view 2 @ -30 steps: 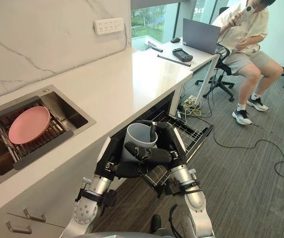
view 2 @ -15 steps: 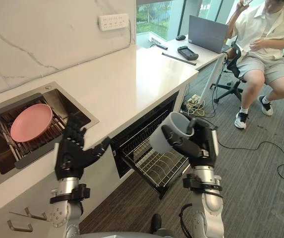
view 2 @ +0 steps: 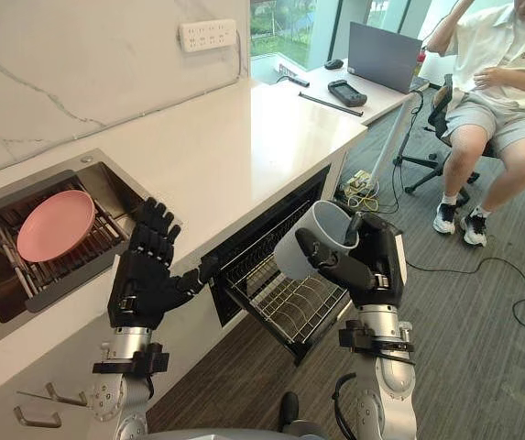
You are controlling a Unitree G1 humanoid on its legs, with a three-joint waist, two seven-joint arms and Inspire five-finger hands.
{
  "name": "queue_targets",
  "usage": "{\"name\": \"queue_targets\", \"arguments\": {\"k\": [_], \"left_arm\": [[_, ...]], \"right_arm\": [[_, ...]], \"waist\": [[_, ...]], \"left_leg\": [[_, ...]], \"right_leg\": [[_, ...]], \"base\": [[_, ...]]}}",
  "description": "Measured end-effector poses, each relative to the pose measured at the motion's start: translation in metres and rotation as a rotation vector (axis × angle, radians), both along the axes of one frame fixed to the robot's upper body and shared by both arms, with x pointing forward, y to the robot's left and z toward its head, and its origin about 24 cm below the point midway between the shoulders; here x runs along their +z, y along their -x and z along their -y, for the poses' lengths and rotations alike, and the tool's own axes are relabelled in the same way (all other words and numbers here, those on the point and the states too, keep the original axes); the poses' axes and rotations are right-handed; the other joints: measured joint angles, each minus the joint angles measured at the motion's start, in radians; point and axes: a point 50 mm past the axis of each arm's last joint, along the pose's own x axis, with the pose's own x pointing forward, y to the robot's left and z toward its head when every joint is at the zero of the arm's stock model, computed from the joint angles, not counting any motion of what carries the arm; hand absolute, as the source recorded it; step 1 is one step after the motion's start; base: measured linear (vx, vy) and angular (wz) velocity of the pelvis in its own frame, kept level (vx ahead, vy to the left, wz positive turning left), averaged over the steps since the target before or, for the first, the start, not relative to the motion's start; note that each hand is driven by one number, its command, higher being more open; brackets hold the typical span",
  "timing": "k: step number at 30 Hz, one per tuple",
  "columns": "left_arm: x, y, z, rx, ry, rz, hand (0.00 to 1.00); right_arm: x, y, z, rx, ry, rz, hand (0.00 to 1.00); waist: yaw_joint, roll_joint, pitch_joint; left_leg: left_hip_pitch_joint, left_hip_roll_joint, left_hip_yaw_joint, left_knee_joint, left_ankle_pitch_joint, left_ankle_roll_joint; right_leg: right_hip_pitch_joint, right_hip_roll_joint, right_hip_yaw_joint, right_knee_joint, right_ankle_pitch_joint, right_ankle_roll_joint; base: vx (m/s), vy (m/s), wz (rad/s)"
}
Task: Walk over to the sink, pick up the cup, carry it to the dishwasher, place the cup inside the dishwasher, then close the dishwasher door
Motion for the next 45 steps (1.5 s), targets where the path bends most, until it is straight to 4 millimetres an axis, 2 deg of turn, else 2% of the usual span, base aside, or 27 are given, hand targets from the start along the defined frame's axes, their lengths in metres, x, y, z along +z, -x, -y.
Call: {"name": "queue_targets", "arguments": {"k": [5,7,11,13,17,22,23,24,28,31,35,40,45], "left_arm": [[-0.018,0.002,0.018,-0.177,-0.04,-0.104,1.0],[-0.036,0.005,0.024,-0.217,-0.073,-0.203,1.0],[-0.062,0.012,0.022,-0.241,-0.138,-0.341,1.0],[-0.076,0.018,0.017,-0.24,-0.171,-0.408,1.0],[-0.089,0.025,0.009,-0.219,-0.205,-0.482,1.0],[-0.12,0.041,-0.003,-0.168,-0.285,-0.65,1.0],[-0.132,0.05,-0.011,-0.119,-0.306,-0.727,1.0],[-0.134,0.051,-0.013,-0.109,-0.309,-0.74,1.0],[-0.153,0.071,-0.043,0.039,-0.349,-0.885,1.0],[-0.16,0.086,-0.061,0.117,-0.355,-0.955,1.0],[-0.161,0.092,-0.071,0.163,-0.355,-0.97,1.0],[-0.158,0.089,-0.079,0.195,-0.36,-0.957,1.0],[-0.156,0.075,-0.085,0.216,-0.362,-0.93,1.0]], "right_arm": [[-0.004,-0.001,0.002,0.059,0.064,-0.031,0.0],[-0.014,-0.002,0.004,0.076,0.117,-0.085,0.0],[-0.029,-0.002,0.01,0.092,0.189,-0.175,0.0],[-0.035,-0.001,0.014,0.1,0.238,-0.212,0.0],[-0.039,-0.002,0.018,0.117,0.268,-0.238,0.0],[-0.064,-0.004,0.022,0.134,0.329,-0.354,0.0],[-0.075,-0.002,0.026,0.141,0.358,-0.417,0.0],[-0.077,-0.002,0.026,0.142,0.364,-0.427,0.0],[-0.094,0.002,0.032,0.157,0.436,-0.517,0.0],[-0.1,-0.001,0.036,0.17,0.463,-0.552,0.0],[-0.099,-0.009,0.037,0.166,0.467,-0.55,0.0],[-0.103,-0.031,0.033,0.172,0.492,-0.583,0.0],[-0.099,-0.056,0.039,0.123,0.529,-0.614,0.0]], "waist": [[0.0,0.0,0.0],[-0.001,0.0,0.0],[-0.001,0.0,0.0],[0.0,0.0,0.0],[-0.002,0.001,0.001],[-0.006,0.007,0.005],[-0.006,0.008,0.007],[-0.006,0.008,0.008],[0.004,0.008,0.025],[0.012,0.006,0.03],[0.031,-0.005,0.051],[0.048,-0.034,0.1],[0.085,-0.039,0.171]], "left_leg": [[-0.013,-0.001,0.001,0.003,0.0,0.0],[-0.014,0.0,0.0,0.003,0.0,0.0],[-0.016,0.0,0.0,0.005,0.0,0.0],[-0.017,0.0,-0.001,0.007,0.0,0.0],[-0.02,0.001,-0.004,0.011,-0.003,-0.002],[-0.015,0.001,-0.007,0.003,-0.001,-0.002],[-0.012,0.001,-0.014,-0.003,0.001,-0.003],[-0.012,0.001,-0.016,-0.004,0.002,-0.003],[0.01,0.002,-0.034,-0.018,0.004,-0.004],[0.018,0.0,-0.044,-0.022,0.004,-0.004],[0.018,-0.001,-0.058,-0.018,0.004,-0.004],[-0.025,0.005,-0.094,0.04,-0.011,-0.006],[-0.13,0.03,-0.116,0.169,-0.058,-0.009]], "right_leg": [[-0.012,-0.001,0.0,0.0,0.0,0.0],[-0.013,-0.001,0.0,0.0,0.0,0.0],[-0.014,-0.001,0.0,0.0,0.0,0.0],[-0.014,-0.001,-0.001,0.0,0.0,0.0],[-0.014,-0.001,-0.003,0.0,0.001,0.0],[-0.011,-0.001,-0.011,0.0,-0.001,0.0],[-0.009,-0.001,-0.017,0.0,-0.002,0.0],[-0.008,-0.001,-0.018,0.0,-0.002,0.001],[0.015,-0.002,-0.036,0.0,-0.012,0.004],[0.027,-0.005,-0.048,0.0,-0.018,0.009],[0.035,-0.01,-0.061,0.0,-0.019,0.011],[0.036,-0.016,-0.09,0.005,-0.021,0.011],[0.001,-0.006,-0.109,0.006,-0.008,0.006]], "base": [[0.0,0.0,0.0],[0.0,0.0,0.0],[0.0,0.0,0.0],[0.0,0.0,0.0],[0.0,0.0,0.0],[0.0,0.0,0.02],[0.0,0.0,0.08],[0.01,0.011,0.13],[0.02,0.027,0.12],[0.02,0.031,0.11],[0.0,0.026,0.12],[-0.03,-0.003,0.2],[-0.05,-0.002,0.11]]}}
